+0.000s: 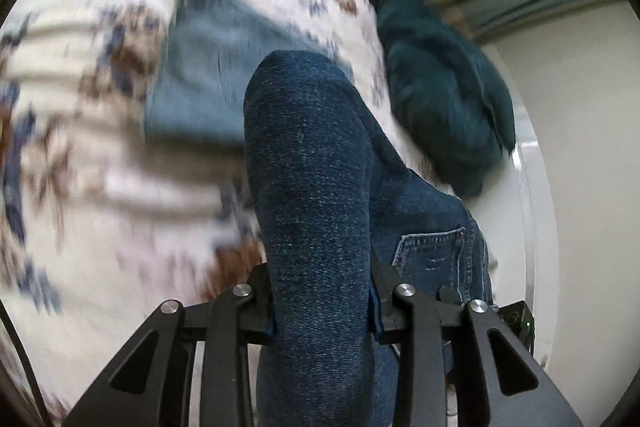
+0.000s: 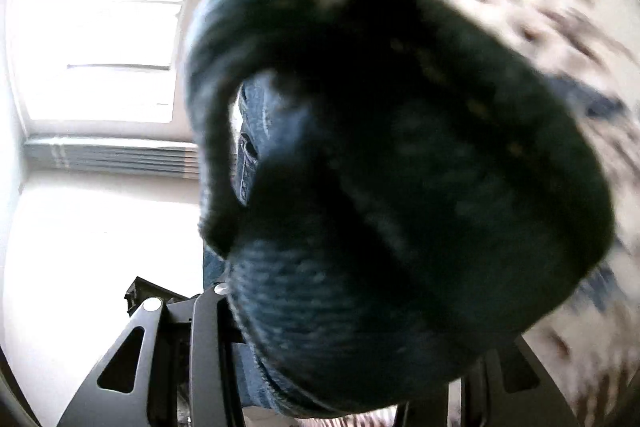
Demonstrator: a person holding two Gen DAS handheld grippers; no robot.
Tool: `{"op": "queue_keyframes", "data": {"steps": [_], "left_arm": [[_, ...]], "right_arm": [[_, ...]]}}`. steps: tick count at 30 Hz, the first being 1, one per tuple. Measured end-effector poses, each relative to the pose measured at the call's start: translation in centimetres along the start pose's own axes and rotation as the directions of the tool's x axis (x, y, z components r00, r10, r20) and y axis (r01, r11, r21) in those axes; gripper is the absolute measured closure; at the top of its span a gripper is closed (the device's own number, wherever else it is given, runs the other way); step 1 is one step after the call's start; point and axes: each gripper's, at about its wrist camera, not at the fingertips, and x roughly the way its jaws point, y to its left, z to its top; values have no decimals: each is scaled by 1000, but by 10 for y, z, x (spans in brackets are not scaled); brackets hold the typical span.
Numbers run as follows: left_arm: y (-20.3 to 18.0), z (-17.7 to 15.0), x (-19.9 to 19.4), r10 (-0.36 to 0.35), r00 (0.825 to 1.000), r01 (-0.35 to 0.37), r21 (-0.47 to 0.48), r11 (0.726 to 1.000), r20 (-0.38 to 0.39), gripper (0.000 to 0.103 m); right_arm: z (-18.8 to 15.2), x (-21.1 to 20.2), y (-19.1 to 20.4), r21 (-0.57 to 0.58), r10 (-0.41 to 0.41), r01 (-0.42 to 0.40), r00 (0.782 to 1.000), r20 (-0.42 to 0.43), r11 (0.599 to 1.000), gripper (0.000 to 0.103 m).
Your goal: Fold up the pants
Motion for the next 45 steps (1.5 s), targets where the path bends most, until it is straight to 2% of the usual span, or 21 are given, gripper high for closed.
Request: {"op": "queue_keyframes", "data": {"steps": [4,5,6,8,14,17,19,22,25,26,28,31,33,34,35,37,40,41,42,43,45], "left_arm": [[20,81,11,14,999,-15,23,1000,38,74],[23,99,15,19,999,-21,34,999,44,74],[30,123,23,30,999,-32,45,998,45,74],[45,157,36,35,999,-37,58,998,35,74],[102,219,95,34,999,-32,51,998,-33,74],[133,226,124,60,994,-58,27,998,-94,73],[152,223,133,37,994,-38,-6,999,-106,72],[168,219,136,-10,994,8,-19,1000,-110,68],[165,218,134,5,995,-6,-15,1000,-103,68],[158,216,130,28,995,-29,-9,1000,-97,65],[136,211,120,132,988,-130,27,991,-81,59],[104,200,108,304,952,-297,137,945,-32,40],[91,188,101,376,926,-373,170,912,16,10],[87,182,98,405,914,-404,177,897,32,6],[81,175,97,420,907,-420,186,888,40,3],[74,165,100,462,886,-460,203,865,39,3],[68,157,112,506,862,-501,235,833,41,3],[69,156,117,522,852,-516,243,822,40,3],[71,155,124,551,833,-542,255,801,38,3],[75,156,132,567,824,-552,256,793,22,3],[85,153,138,560,828,-543,223,810,-19,3]], "right_arm": [[46,94,41,-39,44,-44,999,6,998,58],[60,80,30,-42,51,-51,999,9,998,58],[92,110,38,-45,57,-56,998,14,997,58],[114,155,47,-42,66,-65,998,19,997,58],[156,260,34,-13,54,-54,998,21,998,58],[167,305,13,19,-4,4,1000,-3,1000,58],[172,323,0,37,-22,23,1000,-19,999,59],[181,340,-17,68,-10,13,999,-43,998,60],[181,343,-23,66,-24,28,998,-51,997,60],[174,334,-23,63,-38,42,998,-51,997,59],[177,323,-34,91,-38,43,997,-61,995,56],[187,330,-23,91,-95,107,988,-125,990,47],[195,332,-8,48,-160,170,973,-164,984,34],[196,331,0,9,-205,209,964,-168,978,18],[196,328,14,-74,-304,295,941,-152,952,15],[196,320,38,-208,-429,405,899,-86,891,14],[216,323,70,-397,-623,603,777,93,692,14],[185,319,91,-447,-687,672,709,158,591,14],[177,317,83,-462,-712,700,677,186,545,14],[168,319,79,-473,-730,713,656,190,518,14],[158,319,60,-478,-761,718,632,145,506,14]]}}
